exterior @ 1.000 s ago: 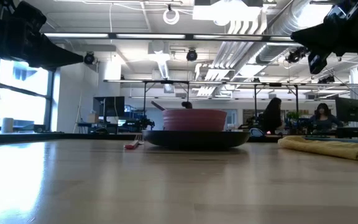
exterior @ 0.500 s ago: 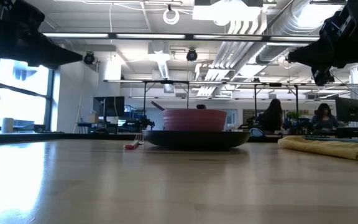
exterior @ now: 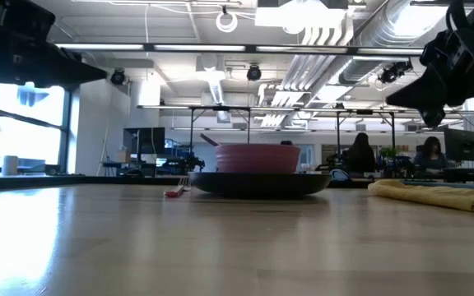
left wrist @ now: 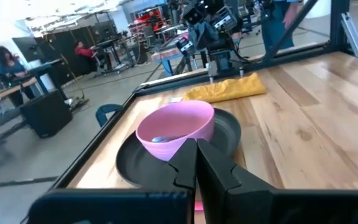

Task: Set table place
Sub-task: Return to Home Position

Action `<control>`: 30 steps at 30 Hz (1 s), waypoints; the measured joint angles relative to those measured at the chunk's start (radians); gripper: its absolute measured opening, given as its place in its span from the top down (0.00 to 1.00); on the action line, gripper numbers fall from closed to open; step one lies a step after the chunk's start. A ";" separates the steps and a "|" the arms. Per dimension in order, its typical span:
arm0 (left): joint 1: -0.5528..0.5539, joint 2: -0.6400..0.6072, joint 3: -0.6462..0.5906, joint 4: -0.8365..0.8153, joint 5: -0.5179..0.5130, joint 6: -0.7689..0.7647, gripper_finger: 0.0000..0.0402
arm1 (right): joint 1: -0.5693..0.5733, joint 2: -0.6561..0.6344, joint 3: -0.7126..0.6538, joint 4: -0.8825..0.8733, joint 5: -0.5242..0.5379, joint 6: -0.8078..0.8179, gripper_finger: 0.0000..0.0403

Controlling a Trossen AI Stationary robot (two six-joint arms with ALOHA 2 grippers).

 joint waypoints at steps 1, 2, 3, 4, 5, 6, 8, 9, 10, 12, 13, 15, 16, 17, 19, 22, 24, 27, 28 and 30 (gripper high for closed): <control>0.000 0.000 0.000 0.000 0.001 0.012 1.00 | 0.000 0.000 0.000 -0.020 0.001 -0.005 1.00; 0.000 0.000 0.000 -0.001 0.001 0.020 1.00 | 0.000 0.000 0.000 -0.040 0.001 -0.008 1.00; 0.000 0.000 0.000 0.000 0.001 0.029 1.00 | 0.000 0.000 0.000 -0.062 0.001 -0.006 1.00; 0.000 0.000 0.000 -0.001 0.001 0.041 1.00 | 0.000 0.001 0.001 -0.078 0.001 0.003 1.00; 0.000 0.000 0.000 -0.001 0.001 0.051 1.00 | 0.000 0.003 0.002 -0.084 0.001 0.003 1.00; 0.000 0.000 0.000 -0.001 0.001 0.059 1.00 | 0.000 0.005 0.002 -0.085 0.001 0.002 1.00; 0.000 0.000 0.000 -0.001 0.001 0.064 1.00 | 0.000 0.008 0.002 -0.085 0.001 -0.009 1.00; 0.000 0.000 0.000 -0.001 0.000 0.064 1.00 | 0.000 0.009 0.002 -0.085 0.001 -0.023 1.00; 0.000 0.000 0.000 -0.001 0.000 0.064 1.00 | 0.000 0.010 0.002 -0.086 0.001 -0.031 1.00; 0.000 0.000 0.000 -0.001 0.000 0.064 1.00 | 0.000 0.009 0.002 -0.086 0.000 -0.030 1.00; 0.000 0.000 0.000 -0.001 0.000 0.064 1.00 | 0.000 0.009 0.002 -0.086 0.000 -0.025 1.00; 0.000 0.000 0.000 -0.001 0.000 0.064 1.00 | 0.000 0.009 0.002 -0.086 0.000 -0.023 1.00; 0.000 0.000 0.000 -0.001 0.000 0.064 1.00 | 0.000 0.009 0.002 -0.087 0.000 -0.023 1.00; 0.000 0.000 0.000 -0.001 0.000 0.064 1.00 | 0.000 0.009 0.002 -0.087 0.000 -0.023 1.00; 0.000 0.000 0.000 -0.001 0.000 0.064 1.00 | 0.000 0.009 0.002 -0.087 0.000 -0.023 1.00; 0.000 0.000 0.000 -0.001 0.000 0.064 1.00 | 0.000 0.009 0.002 -0.087 0.000 -0.023 1.00; 0.000 0.000 0.000 -0.001 0.000 0.064 1.00 | 0.000 0.009 0.002 -0.087 0.000 -0.023 1.00; 0.000 0.000 0.000 -0.001 0.000 0.064 1.00 | 0.000 0.009 0.002 -0.087 0.000 -0.023 1.00; 0.000 0.000 0.000 -0.001 0.000 0.064 1.00 | 0.000 0.009 0.002 -0.087 0.000 -0.023 1.00; 0.000 0.000 0.000 -0.001 0.000 0.064 1.00 | 0.000 0.009 0.002 -0.087 0.000 -0.023 1.00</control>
